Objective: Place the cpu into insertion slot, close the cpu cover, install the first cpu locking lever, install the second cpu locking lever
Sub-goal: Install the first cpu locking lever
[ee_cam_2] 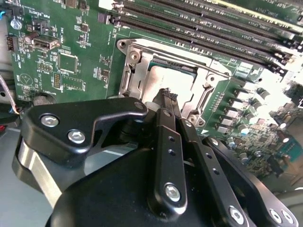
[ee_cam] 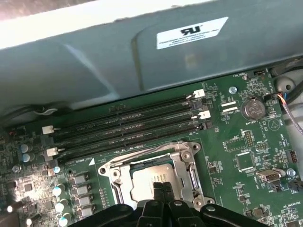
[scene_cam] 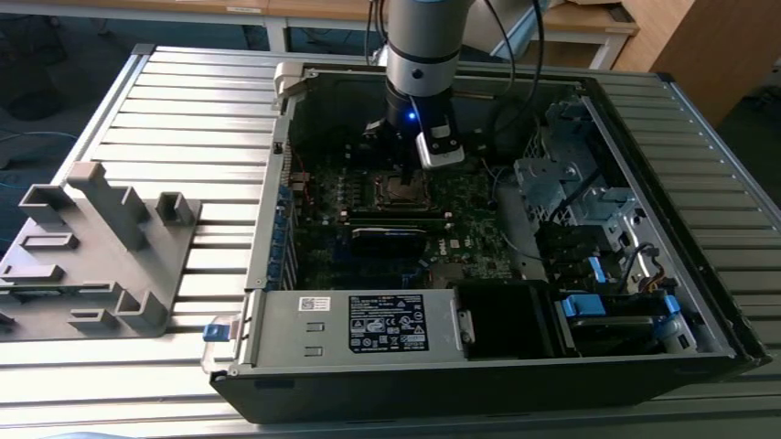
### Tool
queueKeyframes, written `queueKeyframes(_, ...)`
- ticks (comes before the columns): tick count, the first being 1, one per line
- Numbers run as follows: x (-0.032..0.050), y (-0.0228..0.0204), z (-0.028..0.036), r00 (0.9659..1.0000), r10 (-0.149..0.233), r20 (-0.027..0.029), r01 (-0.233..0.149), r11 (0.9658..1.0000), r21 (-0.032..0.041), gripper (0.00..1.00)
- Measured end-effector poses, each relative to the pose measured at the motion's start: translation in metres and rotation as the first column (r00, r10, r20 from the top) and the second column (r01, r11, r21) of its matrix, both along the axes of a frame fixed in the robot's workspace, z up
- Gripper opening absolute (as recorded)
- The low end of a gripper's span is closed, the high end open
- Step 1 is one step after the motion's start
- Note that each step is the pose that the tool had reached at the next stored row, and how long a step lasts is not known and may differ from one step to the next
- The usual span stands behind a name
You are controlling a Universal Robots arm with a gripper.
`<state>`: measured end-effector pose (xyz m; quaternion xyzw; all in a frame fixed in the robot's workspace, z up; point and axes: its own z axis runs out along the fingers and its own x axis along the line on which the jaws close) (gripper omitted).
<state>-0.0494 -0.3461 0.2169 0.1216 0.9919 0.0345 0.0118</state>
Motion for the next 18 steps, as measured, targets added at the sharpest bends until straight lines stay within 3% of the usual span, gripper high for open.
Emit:
queueKeyframes(5,-0.0001,0.0,0.0,0.9986,0.052,-0.0004,-0.052,0.9985,-0.0131,0.11)
queueKeyframes(7,-0.0001,-0.0001,0.0001,0.9974,0.072,-0.0006,-0.072,0.9973,-0.0152,0.11)
queueKeyframes(18,-0.001,0.0,0.0038,0.9963,0.086,-0.0005,-0.086,0.9962,-0.0143,0.11)
